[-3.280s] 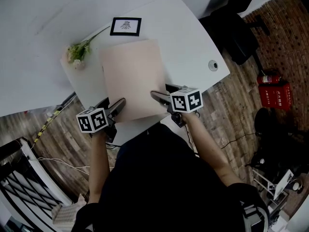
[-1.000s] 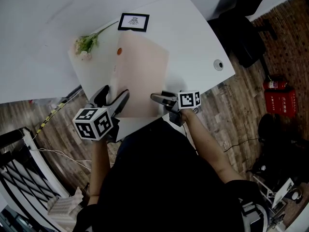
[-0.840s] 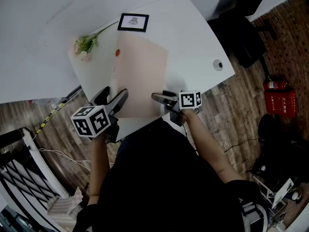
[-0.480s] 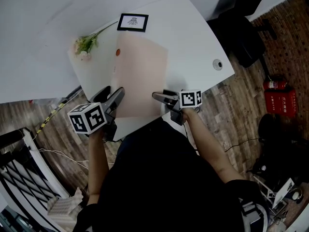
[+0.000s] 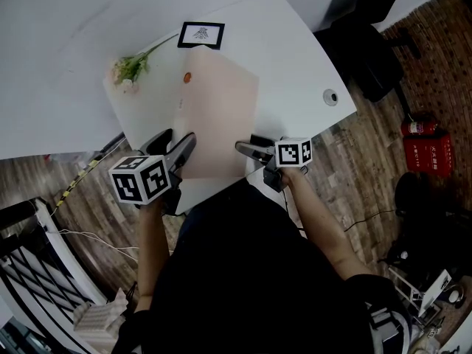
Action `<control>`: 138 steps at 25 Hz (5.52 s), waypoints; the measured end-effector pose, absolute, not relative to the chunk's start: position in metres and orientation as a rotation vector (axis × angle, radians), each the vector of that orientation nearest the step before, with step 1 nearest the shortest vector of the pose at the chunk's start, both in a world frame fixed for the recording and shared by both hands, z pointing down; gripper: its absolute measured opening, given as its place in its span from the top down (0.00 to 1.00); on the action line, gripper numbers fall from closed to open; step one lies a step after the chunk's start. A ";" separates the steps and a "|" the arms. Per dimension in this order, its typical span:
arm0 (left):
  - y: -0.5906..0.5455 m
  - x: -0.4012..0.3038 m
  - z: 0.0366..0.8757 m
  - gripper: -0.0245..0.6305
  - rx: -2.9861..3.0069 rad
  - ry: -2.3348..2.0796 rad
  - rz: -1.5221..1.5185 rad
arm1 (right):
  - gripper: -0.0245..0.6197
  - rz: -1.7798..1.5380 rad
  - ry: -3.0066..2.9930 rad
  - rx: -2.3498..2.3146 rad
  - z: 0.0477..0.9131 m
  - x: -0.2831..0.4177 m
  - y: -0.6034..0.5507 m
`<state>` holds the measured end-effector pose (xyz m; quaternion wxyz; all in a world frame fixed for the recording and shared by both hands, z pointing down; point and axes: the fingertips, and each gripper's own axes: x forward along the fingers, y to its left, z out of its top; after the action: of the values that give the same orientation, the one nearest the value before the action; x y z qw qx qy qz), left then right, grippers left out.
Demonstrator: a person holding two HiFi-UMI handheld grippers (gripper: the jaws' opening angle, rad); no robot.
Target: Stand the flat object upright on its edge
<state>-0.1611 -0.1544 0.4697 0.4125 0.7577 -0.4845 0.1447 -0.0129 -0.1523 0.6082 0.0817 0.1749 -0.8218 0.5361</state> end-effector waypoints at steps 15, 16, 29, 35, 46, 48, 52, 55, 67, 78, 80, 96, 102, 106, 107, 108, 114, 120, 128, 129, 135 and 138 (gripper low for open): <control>-0.154 -0.140 0.463 0.54 1.966 -1.189 0.446 | 0.46 0.883 -2.385 0.834 0.583 0.005 -0.154; -0.155 -0.138 0.461 0.54 1.973 -1.189 0.449 | 0.49 0.851 -2.390 0.821 0.581 0.003 -0.153; -0.159 -0.110 0.429 0.53 2.101 -1.133 0.467 | 0.81 0.858 -2.472 0.715 0.575 -0.019 -0.150; -0.160 -0.090 0.420 0.56 2.174 -1.082 0.469 | 0.83 0.845 -2.459 0.726 0.578 -0.019 -0.153; -0.154 -0.060 0.422 0.59 2.228 -0.959 0.465 | 0.83 0.833 -2.422 0.724 0.587 -0.024 -0.151; -0.155 -0.061 0.422 0.59 2.228 -0.960 0.457 | 0.83 0.830 -2.419 0.723 0.587 -0.024 -0.151; -0.154 -0.064 0.422 0.59 2.235 -0.953 0.460 | 0.83 0.832 -2.410 0.728 0.588 -0.023 -0.151; -0.153 -0.066 0.421 0.59 2.246 -0.945 0.461 | 0.83 0.843 -2.410 0.746 0.587 -0.020 -0.151; -0.156 -0.076 0.414 0.59 2.225 -0.945 0.353 | 0.83 0.839 -2.418 0.799 0.575 -0.009 -0.152; -0.155 -0.089 0.405 0.59 2.232 -1.006 0.309 | 0.83 0.808 -2.444 0.830 0.563 -0.008 -0.154; -0.156 -0.089 0.399 0.59 2.249 -1.031 0.287 | 0.83 0.786 -2.457 0.881 0.552 -0.004 -0.158; -0.169 -0.137 0.220 0.95 2.603 -1.883 -0.095 | 0.94 -0.400 -2.638 1.675 0.199 0.048 -0.207; -0.160 -0.130 0.150 0.95 2.644 -1.920 -0.233 | 0.94 -0.493 -2.725 1.696 0.133 0.041 -0.187; -0.156 -0.119 0.148 0.95 2.657 -1.975 -0.160 | 0.94 -0.473 -2.722 1.677 0.140 0.041 -0.186; -0.156 -0.118 0.150 0.95 2.652 -1.984 -0.147 | 0.94 -0.460 -2.726 1.668 0.144 0.042 -0.186; -0.156 -0.117 0.152 0.95 2.645 -1.991 -0.140 | 0.94 -0.445 -2.733 1.660 0.147 0.043 -0.187; -0.154 -0.117 0.162 0.95 2.596 -2.038 -0.127 | 0.94 -0.395 -2.781 1.616 0.157 0.045 -0.192; -0.157 -0.115 0.167 0.95 2.579 -2.064 -0.116 | 0.94 -0.397 -2.788 1.591 0.164 0.044 -0.199; -0.161 -0.108 0.170 0.95 2.570 -2.067 -0.100 | 0.94 -0.397 -2.789 1.580 0.164 0.050 -0.205; -0.162 -0.108 0.170 0.95 2.570 -2.068 -0.095 | 0.94 -0.396 -2.790 1.576 0.165 0.050 -0.205; -0.166 -0.107 0.170 0.95 2.574 -2.071 -0.089 | 0.94 -0.400 -2.788 1.565 0.166 0.048 -0.209; -0.170 -0.108 0.169 0.95 2.573 -2.074 -0.086 | 0.94 -0.403 -2.787 1.565 0.164 0.048 -0.213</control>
<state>-0.1080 -0.1696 0.1691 -0.0819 0.7757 -0.6252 -0.0258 0.0478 -0.2129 0.1644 -0.0400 0.4854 -0.8644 -0.1249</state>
